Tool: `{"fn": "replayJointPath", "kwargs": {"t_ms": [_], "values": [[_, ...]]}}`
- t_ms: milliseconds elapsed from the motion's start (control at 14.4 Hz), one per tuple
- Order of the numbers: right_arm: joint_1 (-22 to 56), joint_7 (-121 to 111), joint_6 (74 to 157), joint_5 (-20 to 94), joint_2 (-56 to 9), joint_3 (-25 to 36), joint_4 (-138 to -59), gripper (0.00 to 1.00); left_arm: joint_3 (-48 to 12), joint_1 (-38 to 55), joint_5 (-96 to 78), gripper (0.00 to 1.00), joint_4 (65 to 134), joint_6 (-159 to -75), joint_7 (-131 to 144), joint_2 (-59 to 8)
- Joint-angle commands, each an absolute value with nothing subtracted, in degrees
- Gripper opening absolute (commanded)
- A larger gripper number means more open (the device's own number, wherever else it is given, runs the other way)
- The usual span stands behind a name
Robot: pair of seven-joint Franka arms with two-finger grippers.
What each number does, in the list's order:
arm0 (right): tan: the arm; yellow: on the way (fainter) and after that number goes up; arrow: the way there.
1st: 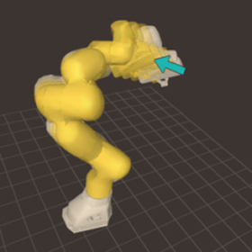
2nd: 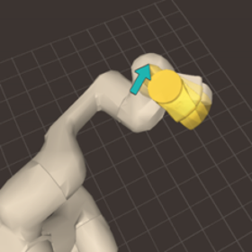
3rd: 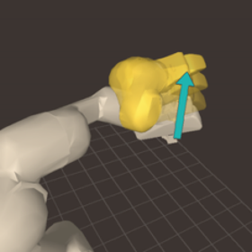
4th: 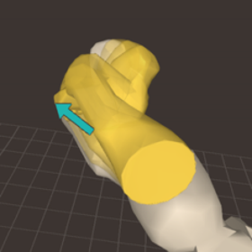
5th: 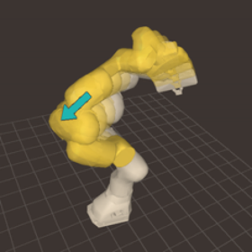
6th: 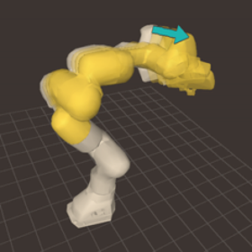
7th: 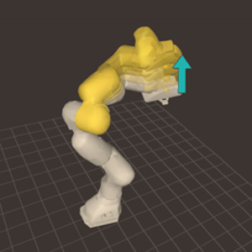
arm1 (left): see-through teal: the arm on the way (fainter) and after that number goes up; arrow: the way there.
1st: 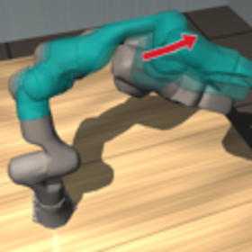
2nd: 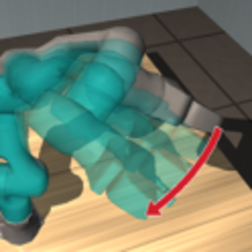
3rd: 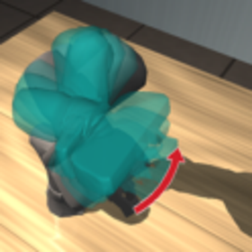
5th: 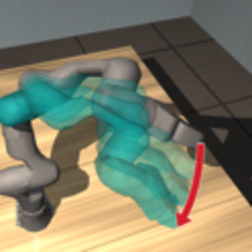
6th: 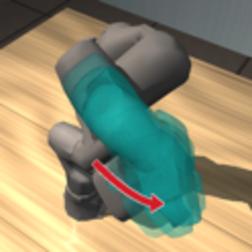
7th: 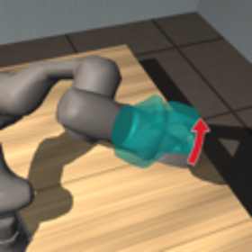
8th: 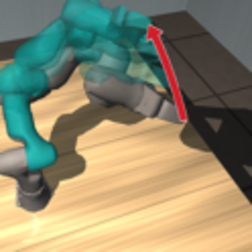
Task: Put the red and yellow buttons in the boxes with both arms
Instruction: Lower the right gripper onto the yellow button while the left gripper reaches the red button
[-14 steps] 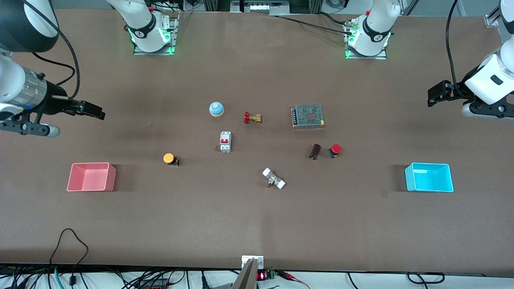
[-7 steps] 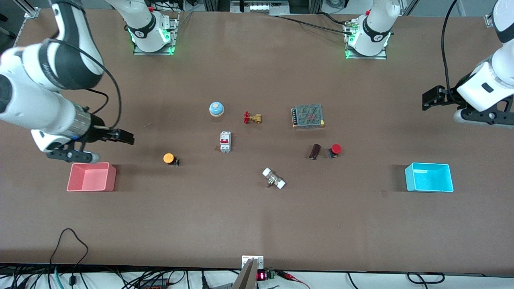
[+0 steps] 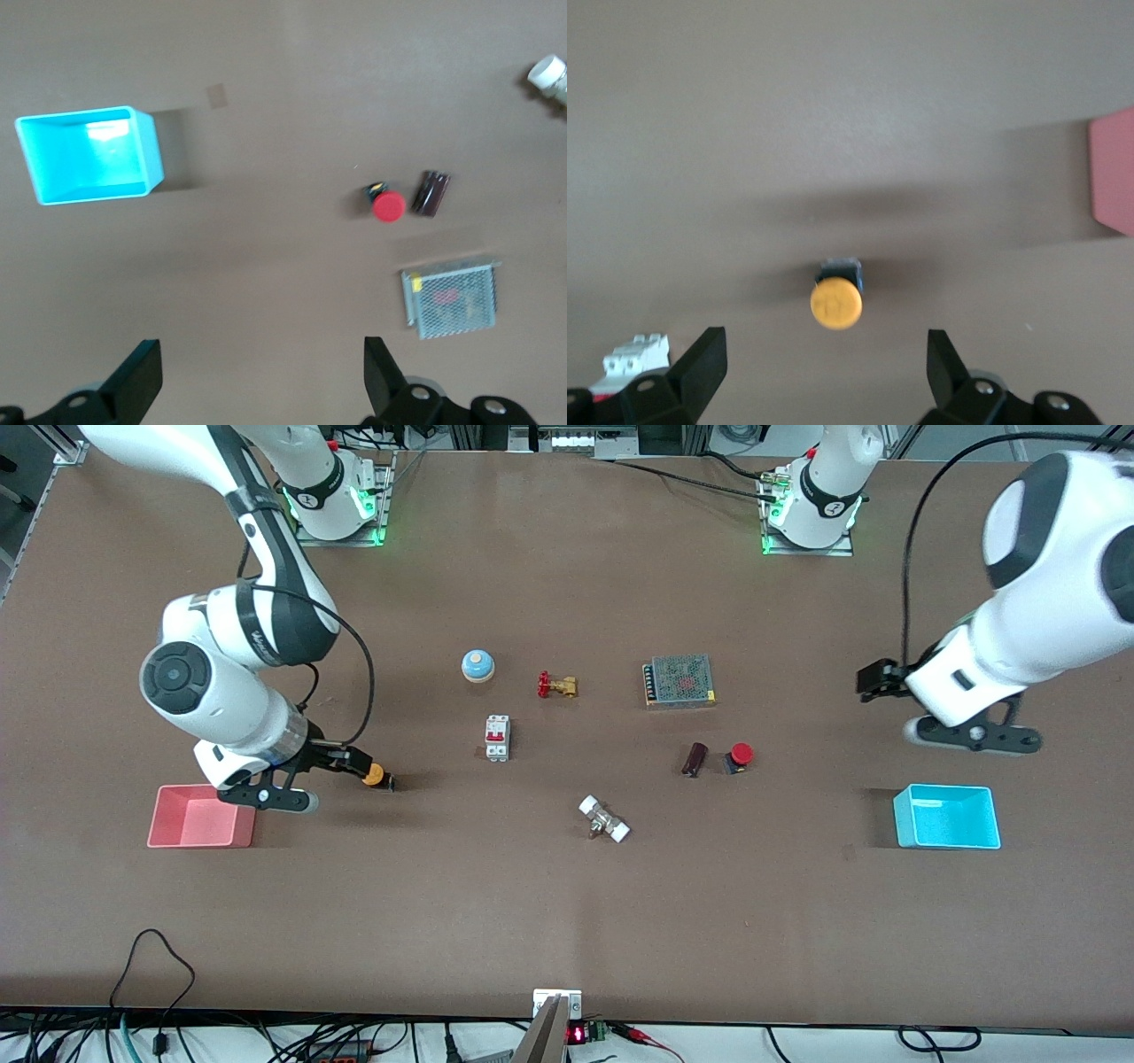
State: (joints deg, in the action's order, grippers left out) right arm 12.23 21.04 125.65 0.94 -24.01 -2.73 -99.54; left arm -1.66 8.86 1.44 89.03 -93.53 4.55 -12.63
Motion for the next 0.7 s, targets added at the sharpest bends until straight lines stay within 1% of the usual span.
{"fn": "replayJointPath", "kwargs": {"t_ms": [0,139,278,348,487,627], "values": [[13.1,24.4,133.0,-0.1,-24.9,-2.5,-103.4,1.00,-1.2,11.5,0.4,1.00,87.5,-96.9,6.6,-17.0],[13.7,24.7,136.5,-0.1,-26.7,-2.5,-104.3,1.00,-1.2,13.1,0.4,1.00,88.8,-100.9,8.4,-19.4],[14.4,24.7,138.5,-0.2,-28.5,-2.5,-104.4,1.00,-1.1,14.7,0.4,1.00,93.9,-106.8,12.7,-19.7],[14.6,24.7,139.6,-0.6,-29.1,-2.5,-104.8,1.00,-1.2,15.2,0.4,1.00,97.6,-111.2,13.6,-19.4],[14.6,24.7,142.5,-3.6,-30.1,-2.5,-106.5,1.00,-1.1,16.6,0.4,1.00,102.5,-117.5,15.2,-19.2],[14.4,24.1,142.9,-6.8,-30.7,-2.5,-107.1,1.00,-1.2,17.2,0.4,1.00,106.8,-122.9,21.4,-19.2]]}}
